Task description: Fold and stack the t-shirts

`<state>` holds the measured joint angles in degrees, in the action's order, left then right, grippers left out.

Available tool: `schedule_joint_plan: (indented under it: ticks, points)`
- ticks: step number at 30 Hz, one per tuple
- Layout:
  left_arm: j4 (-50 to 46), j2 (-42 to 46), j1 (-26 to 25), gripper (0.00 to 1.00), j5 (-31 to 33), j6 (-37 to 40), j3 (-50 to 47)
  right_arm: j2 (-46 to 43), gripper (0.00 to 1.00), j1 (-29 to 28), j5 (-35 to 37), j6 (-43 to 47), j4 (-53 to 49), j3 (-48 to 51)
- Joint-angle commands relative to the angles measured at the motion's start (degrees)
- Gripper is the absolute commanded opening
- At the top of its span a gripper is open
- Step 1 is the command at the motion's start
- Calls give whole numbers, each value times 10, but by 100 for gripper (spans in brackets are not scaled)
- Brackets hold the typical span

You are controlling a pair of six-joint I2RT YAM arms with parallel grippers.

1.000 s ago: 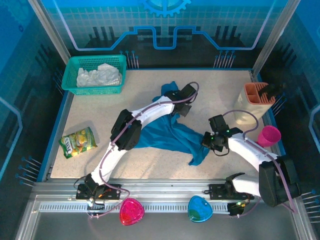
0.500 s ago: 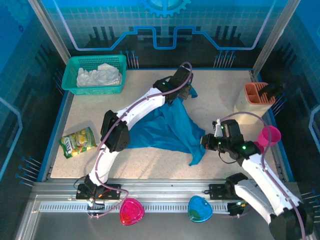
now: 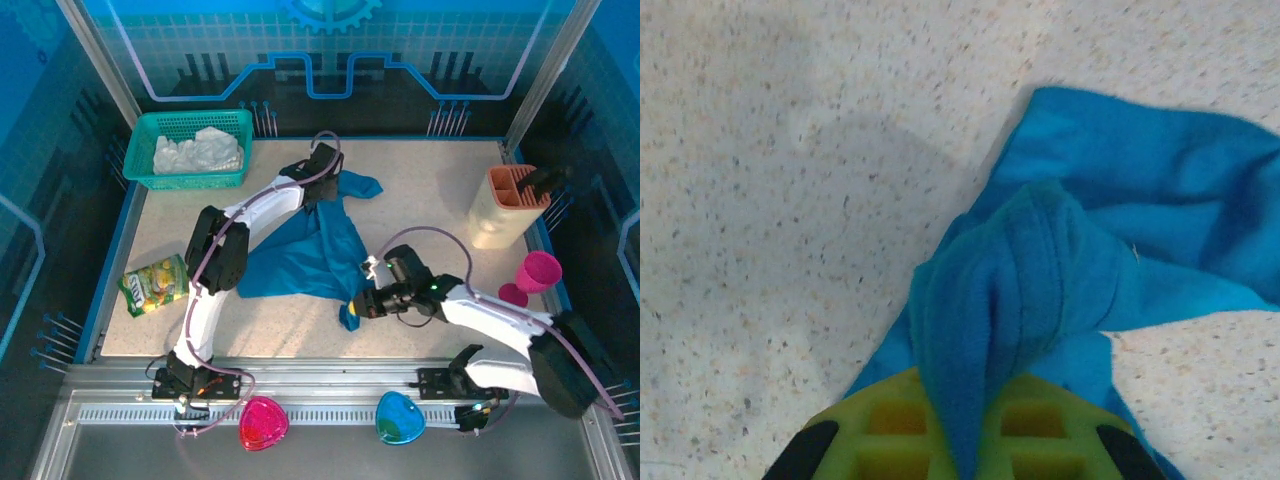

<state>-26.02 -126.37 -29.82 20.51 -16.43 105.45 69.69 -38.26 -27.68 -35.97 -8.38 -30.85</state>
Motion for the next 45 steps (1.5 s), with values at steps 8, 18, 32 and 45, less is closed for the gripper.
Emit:
schedule_joint_plan:
  ticks: [8,18,32,45]
  points:
    - [66,12,3,0,-23,-26,-51,-23,62,15,112,83,-158,-132]
    - [78,30,3,0,-27,-30,-75,84,59,105,148,157,-176,-220]
    - [83,42,3,0,-26,-31,-89,332,45,112,135,159,-114,-323]
    - [79,43,3,0,-24,-28,-90,309,13,99,208,152,-153,-323]
